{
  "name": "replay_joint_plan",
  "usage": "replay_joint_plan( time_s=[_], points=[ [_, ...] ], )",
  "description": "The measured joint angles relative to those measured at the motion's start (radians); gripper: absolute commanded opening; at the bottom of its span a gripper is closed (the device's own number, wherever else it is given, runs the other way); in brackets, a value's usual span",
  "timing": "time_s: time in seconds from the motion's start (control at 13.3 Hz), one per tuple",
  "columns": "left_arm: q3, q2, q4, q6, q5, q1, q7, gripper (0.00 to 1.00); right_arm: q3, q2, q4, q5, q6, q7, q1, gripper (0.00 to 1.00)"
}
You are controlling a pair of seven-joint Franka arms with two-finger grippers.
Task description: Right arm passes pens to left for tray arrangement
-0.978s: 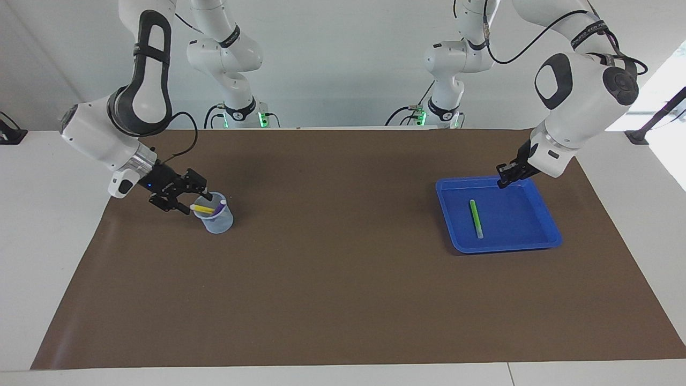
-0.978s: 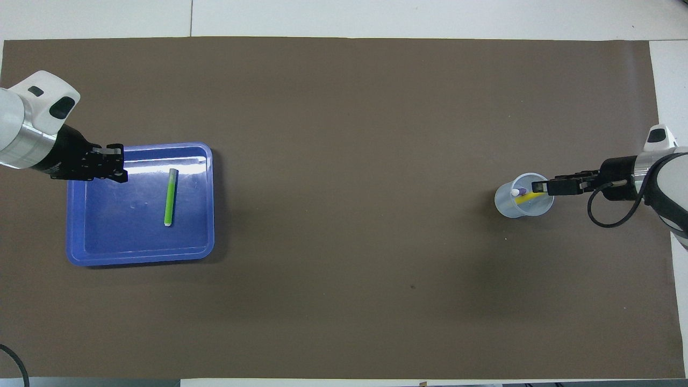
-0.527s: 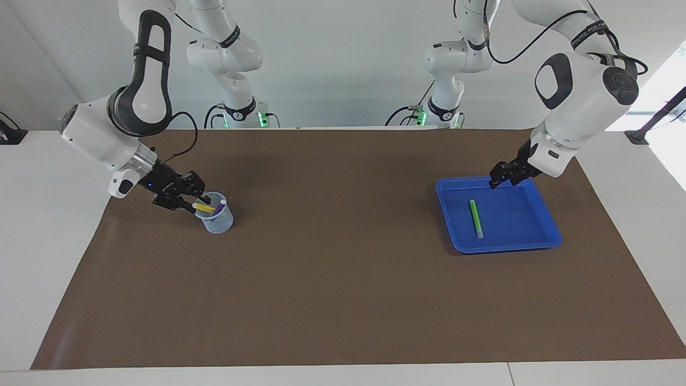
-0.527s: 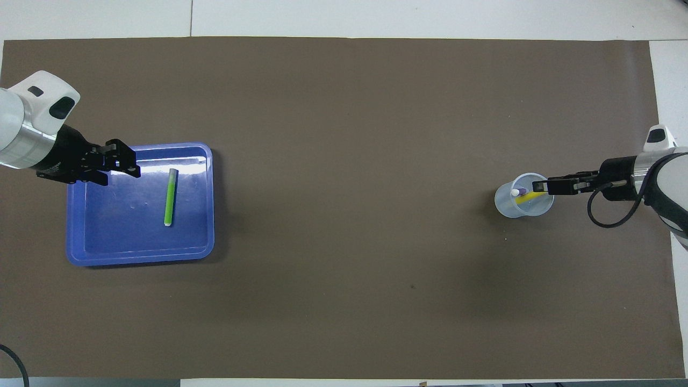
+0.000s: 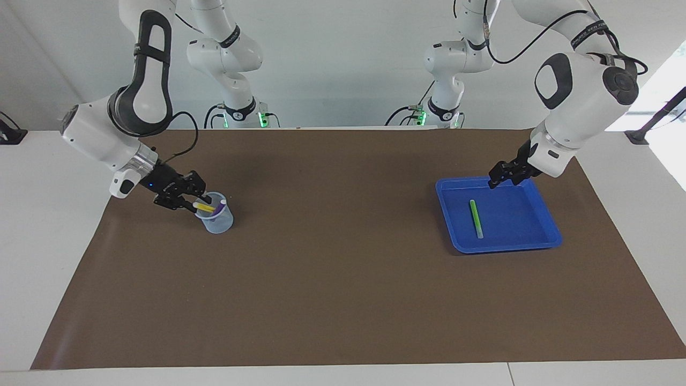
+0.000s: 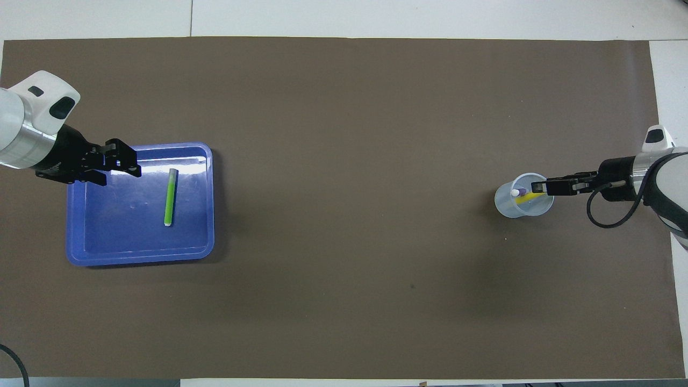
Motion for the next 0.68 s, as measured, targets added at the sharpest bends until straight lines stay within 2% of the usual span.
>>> replay_joint_plan(
  time_s=[0.53, 0.68],
  points=[
    [0.001, 0.000, 0.000, 0.000, 0.001, 0.001, -0.001, 0.00, 0.001, 0.000, 0.000, 0.000, -0.021, 0.000, 0.001, 0.51],
    [0.002, 0.000, 0.000, 0.003, 0.000, 0.001, -0.078, 0.00, 0.001, 0.000, 0.000, 0.000, -0.035, 0.000, 0.001, 0.51]
  ],
)
